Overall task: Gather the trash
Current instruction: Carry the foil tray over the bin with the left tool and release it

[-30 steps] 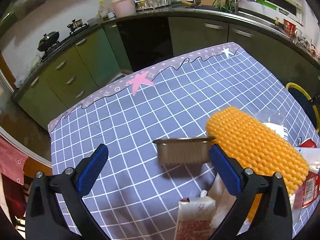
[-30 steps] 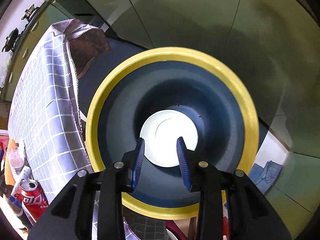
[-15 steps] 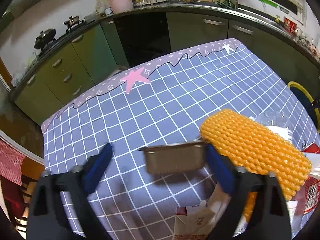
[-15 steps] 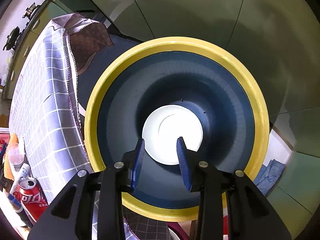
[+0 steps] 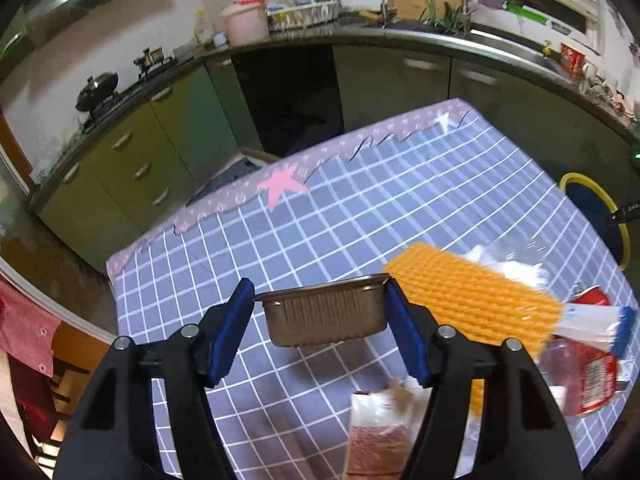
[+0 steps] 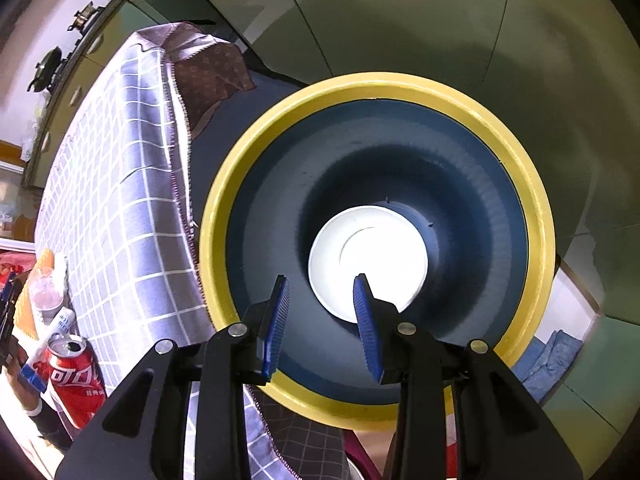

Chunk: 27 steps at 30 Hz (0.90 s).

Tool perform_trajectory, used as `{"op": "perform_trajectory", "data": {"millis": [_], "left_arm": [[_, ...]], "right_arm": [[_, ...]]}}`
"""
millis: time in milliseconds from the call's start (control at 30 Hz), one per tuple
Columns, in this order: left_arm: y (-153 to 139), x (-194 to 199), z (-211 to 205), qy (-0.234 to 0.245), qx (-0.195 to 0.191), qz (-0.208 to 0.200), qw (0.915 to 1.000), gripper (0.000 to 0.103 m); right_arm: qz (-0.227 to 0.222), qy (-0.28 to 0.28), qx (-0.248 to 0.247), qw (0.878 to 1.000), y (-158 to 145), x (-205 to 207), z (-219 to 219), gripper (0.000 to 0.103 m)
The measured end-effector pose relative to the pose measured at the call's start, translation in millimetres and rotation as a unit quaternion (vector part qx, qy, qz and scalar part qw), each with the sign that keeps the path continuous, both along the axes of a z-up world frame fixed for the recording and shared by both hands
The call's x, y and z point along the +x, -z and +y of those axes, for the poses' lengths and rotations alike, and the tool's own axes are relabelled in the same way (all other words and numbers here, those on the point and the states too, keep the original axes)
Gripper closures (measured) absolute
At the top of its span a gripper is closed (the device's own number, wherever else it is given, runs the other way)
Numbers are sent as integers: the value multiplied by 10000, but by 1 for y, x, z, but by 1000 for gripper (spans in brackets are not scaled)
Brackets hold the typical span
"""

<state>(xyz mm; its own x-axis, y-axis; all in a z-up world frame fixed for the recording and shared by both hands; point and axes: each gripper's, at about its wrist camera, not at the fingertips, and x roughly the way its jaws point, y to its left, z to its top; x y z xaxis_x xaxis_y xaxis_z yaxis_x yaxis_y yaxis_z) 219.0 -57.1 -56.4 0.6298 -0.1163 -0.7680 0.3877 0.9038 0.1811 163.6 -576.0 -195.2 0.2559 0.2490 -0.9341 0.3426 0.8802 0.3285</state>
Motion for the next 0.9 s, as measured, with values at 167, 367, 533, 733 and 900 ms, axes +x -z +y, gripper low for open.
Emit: {"op": "perform_trajectory", "data": {"millis": [167, 367, 533, 733, 900], "left_arm": [[-47, -29, -32, 489, -211, -260, 9982, 40], [-83, -66, -128, 1783, -376, -134, 9832, 39], [-80, -83, -245, 2853, -192, 223, 9580, 39], [-37, -94, -369, 3527, 78, 708, 9330, 39], [11, -90, -430, 3482, 411, 1053, 9306, 39]], "right_arm": [[-395, 101, 44, 9992, -21, -18, -12, 69], [-1166, 234, -213, 9927, -67, -67, -28, 69], [-1672, 303, -573, 9838, -100, -120, -41, 68], [-2006, 521, -802, 9750, -122, -189, -63, 67], [-2068, 672, -865, 9722, -126, -230, -79, 66]]}}
